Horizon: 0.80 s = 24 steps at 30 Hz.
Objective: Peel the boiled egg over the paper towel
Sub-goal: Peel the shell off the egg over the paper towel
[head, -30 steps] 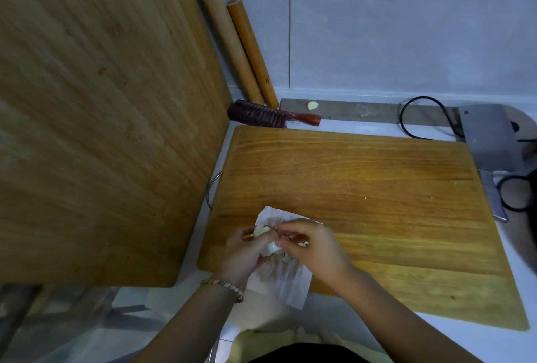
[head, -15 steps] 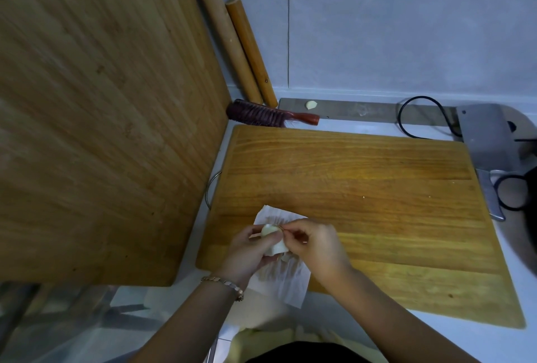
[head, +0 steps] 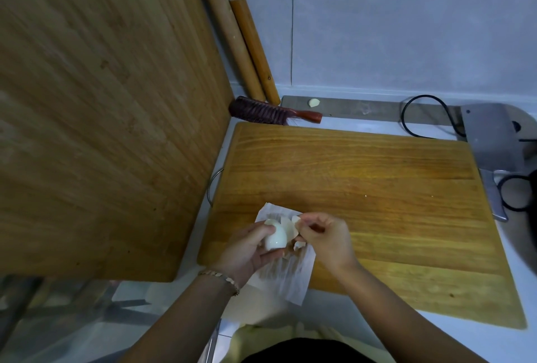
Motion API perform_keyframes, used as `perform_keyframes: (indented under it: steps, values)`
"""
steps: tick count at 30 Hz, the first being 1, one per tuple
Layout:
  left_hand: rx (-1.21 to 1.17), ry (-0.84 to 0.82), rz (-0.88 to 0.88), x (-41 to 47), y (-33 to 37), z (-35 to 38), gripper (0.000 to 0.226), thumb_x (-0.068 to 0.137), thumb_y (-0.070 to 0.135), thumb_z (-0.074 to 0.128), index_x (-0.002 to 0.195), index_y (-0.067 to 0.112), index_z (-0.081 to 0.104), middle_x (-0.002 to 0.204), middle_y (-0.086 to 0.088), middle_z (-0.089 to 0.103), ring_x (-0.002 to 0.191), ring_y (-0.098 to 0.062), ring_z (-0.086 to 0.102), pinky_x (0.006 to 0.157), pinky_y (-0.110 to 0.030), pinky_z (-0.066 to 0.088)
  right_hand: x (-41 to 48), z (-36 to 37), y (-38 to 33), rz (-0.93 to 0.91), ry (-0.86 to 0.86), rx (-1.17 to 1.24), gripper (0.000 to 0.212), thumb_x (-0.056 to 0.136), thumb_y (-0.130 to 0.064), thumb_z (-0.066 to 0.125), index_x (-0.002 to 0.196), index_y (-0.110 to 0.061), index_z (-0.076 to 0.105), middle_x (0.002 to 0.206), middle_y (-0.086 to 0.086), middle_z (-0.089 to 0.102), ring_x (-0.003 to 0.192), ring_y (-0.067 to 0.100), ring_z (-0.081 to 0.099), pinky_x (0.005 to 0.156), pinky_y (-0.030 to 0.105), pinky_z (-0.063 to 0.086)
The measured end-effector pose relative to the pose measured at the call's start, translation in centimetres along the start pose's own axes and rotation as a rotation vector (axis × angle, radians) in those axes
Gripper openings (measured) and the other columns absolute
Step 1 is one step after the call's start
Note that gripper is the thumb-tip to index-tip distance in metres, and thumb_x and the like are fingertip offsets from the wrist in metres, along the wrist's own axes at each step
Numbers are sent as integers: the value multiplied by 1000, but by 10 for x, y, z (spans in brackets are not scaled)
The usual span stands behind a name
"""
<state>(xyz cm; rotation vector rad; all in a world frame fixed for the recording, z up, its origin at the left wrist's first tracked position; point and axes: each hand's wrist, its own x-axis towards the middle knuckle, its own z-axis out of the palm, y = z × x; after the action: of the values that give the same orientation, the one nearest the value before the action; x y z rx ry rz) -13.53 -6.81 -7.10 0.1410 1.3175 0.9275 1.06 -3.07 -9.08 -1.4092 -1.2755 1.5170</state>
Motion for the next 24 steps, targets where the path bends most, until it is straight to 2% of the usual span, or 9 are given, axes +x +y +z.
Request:
perform_keyframes:
  steps: [4,8,9,11,14,16,19,20,24]
  values:
    - [-19,-26,-41,0,0,-3,37,89,13,49,125,4,49,127,-26,55,99,-31,62,65,-29,59,-1,1,1,-31,99,-23,33,80,-1,65,66,-31,62,60,-13,67,50,-1,64,47,6,47]
    - [-137,-64,-86,-1,0,-8,31,90,17,47,117,2,50,113,-24,63,80,-24,71,61,-29,59,1,-7,7,-102,256,-154,17,80,-8,65,76,-25,64,71,-15,63,63,-1,61,55,-1,43]
    - [-166,-53,-91,-1,0,-9,29,90,19,47,113,2,52,107,-23,65,74,-22,73,60,-29,59,1,-8,9,-100,228,-215,11,81,-8,64,82,-19,66,74,-15,64,67,-1,60,57,-2,42]
    - [-213,-14,-92,0,0,-12,26,89,21,49,104,1,56,102,-23,67,69,-21,72,59,-30,59,0,-9,13,-88,80,-345,14,83,-8,61,93,-13,68,79,-10,65,70,-5,57,58,-4,40]
    - [-272,15,-90,1,1,-12,34,90,26,47,111,0,53,110,-24,65,67,-21,73,60,-32,59,-4,-2,13,-102,-143,-477,17,84,-9,58,93,-16,70,82,-5,70,71,3,62,65,4,45]
    - [-318,22,-89,1,2,-11,37,91,26,46,116,-1,50,106,-23,65,63,-21,73,58,-33,59,-7,3,9,-132,-171,-471,15,83,-13,60,86,-22,71,78,-10,72,73,6,64,69,16,51]
    - [-357,14,-77,1,4,-8,39,91,25,45,118,-2,49,96,-22,64,56,-21,72,50,-32,59,-12,10,2,-159,-243,-330,25,77,-16,70,76,-41,67,70,-34,67,74,-9,62,62,1,43]
    - [-357,10,-72,1,5,-7,38,91,26,45,116,-2,50,96,-22,64,57,-20,72,50,-31,59,-13,12,1,-159,-263,-308,30,75,-15,72,74,-45,64,70,-36,65,74,-13,60,63,-2,42]
    - [-375,-4,-65,1,6,-7,31,90,26,47,102,-1,55,96,-22,67,60,-20,73,56,-36,59,-13,14,2,-141,-199,-262,36,73,-11,73,74,-45,62,70,-20,66,76,-8,63,68,2,46]
